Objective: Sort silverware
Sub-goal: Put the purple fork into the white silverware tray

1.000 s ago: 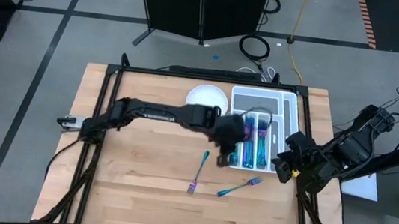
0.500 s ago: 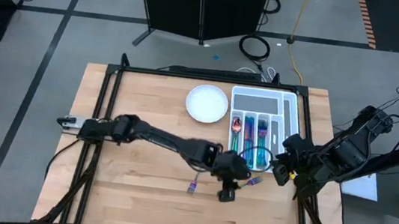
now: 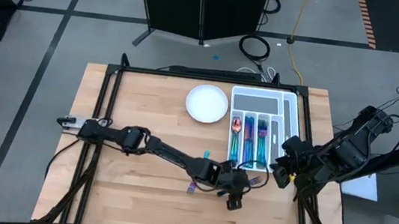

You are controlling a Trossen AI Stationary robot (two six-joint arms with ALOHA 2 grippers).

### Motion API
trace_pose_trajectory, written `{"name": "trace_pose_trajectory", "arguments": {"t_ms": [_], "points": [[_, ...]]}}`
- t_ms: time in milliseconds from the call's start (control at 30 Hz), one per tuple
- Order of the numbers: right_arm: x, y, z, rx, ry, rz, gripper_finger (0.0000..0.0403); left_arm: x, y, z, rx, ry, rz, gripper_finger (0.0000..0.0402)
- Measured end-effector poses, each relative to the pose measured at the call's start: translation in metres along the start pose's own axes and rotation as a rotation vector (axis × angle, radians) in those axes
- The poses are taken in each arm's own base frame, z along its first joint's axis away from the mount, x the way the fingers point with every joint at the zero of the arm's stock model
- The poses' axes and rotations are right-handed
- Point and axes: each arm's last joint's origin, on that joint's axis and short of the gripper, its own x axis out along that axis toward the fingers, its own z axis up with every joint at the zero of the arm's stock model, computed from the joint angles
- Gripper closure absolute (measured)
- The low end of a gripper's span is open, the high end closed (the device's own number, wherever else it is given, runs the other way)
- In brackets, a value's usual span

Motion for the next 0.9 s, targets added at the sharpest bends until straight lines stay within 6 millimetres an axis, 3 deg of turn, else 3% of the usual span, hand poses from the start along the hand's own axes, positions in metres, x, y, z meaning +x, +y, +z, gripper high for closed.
{"name": "trace_pose_trajectory", "arguments": {"t_ms": [167, 400, 700, 900], "points": [[0.000, 0.000, 0.000, -0.007, 0.000, -0.001, 0.0252, 0.019, 0.000, -0.019, -0.034, 0.004, 0.097, 0.0158], [0.000, 0.000, 0.000, -0.021, -0.001, -0.001, 0.0252, 0.034, 0.005, -0.029, -0.126, 0.003, 0.122, 0.0172], [0.000, 0.000, 0.000, -0.023, -0.001, -0.001, 0.0252, 0.035, 0.010, -0.030, -0.105, 0.011, 0.155, 0.0322], [0.000, 0.002, 0.000, -0.015, 0.000, 0.015, 0.0252, 0.040, 0.012, -0.039, -0.039, 0.061, 0.181, 0.0373]]}}
